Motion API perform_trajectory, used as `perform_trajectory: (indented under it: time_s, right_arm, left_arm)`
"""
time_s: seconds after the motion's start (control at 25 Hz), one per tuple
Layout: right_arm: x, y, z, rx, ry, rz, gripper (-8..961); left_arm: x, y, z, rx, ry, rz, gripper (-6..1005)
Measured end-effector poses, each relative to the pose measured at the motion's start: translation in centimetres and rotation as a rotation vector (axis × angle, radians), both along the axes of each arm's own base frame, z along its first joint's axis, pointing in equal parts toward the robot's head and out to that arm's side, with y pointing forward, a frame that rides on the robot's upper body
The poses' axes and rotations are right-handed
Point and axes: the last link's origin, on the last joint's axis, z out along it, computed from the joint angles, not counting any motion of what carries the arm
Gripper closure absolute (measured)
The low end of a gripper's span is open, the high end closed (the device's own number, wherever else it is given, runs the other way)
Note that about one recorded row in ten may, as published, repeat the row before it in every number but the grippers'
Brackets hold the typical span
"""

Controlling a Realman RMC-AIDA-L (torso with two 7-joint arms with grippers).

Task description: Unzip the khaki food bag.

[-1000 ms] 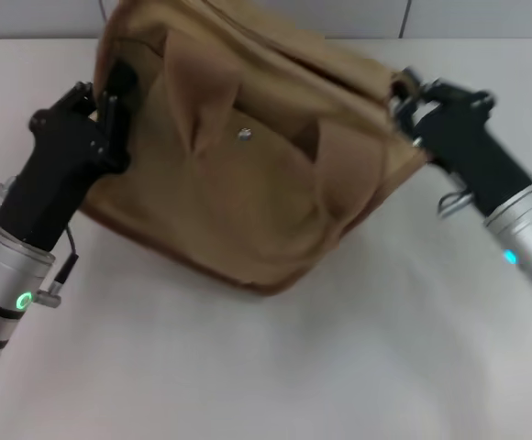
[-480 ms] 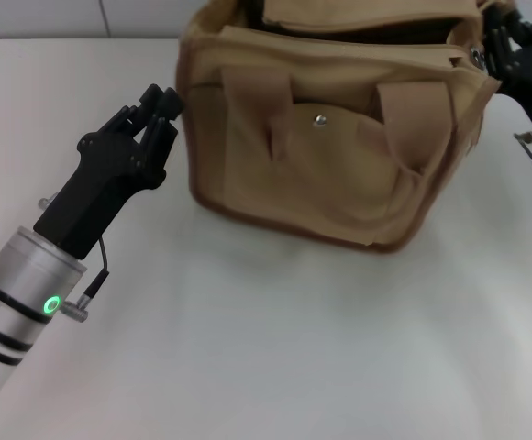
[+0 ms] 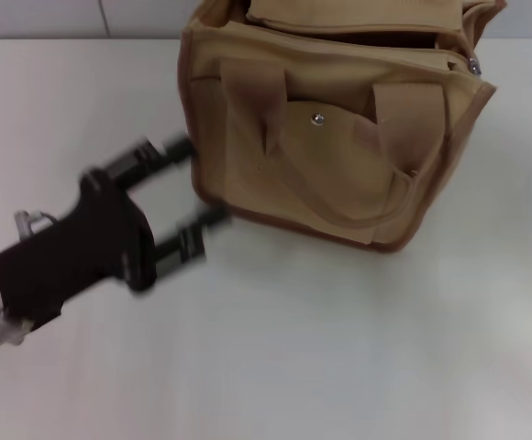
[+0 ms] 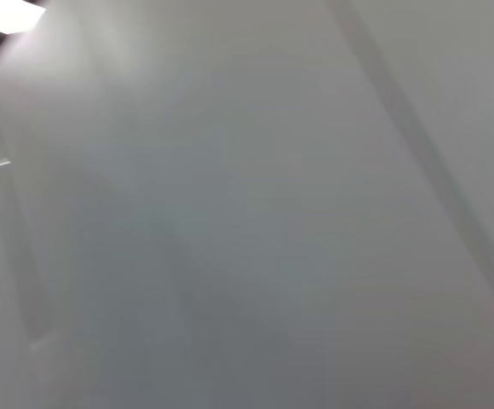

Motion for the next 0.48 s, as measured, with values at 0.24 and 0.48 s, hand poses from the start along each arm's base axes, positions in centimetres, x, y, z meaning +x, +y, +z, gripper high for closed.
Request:
perform_trajectory:
  time_s: [0.24,0.48]
  right_arm:
    - [-1.7,-4.7,-0.7,-0.448,-0.26,0.479,258]
    - [-2.2,-5.7,-2.7,-0.524,-0.33,0.568,170]
  left_arm:
    - [-0.4,-0.5,0.3,-0.207,0.212,-0.158,327]
    - [-0.5,-0.4,0.6,-0.229,0.224,-0.161,143]
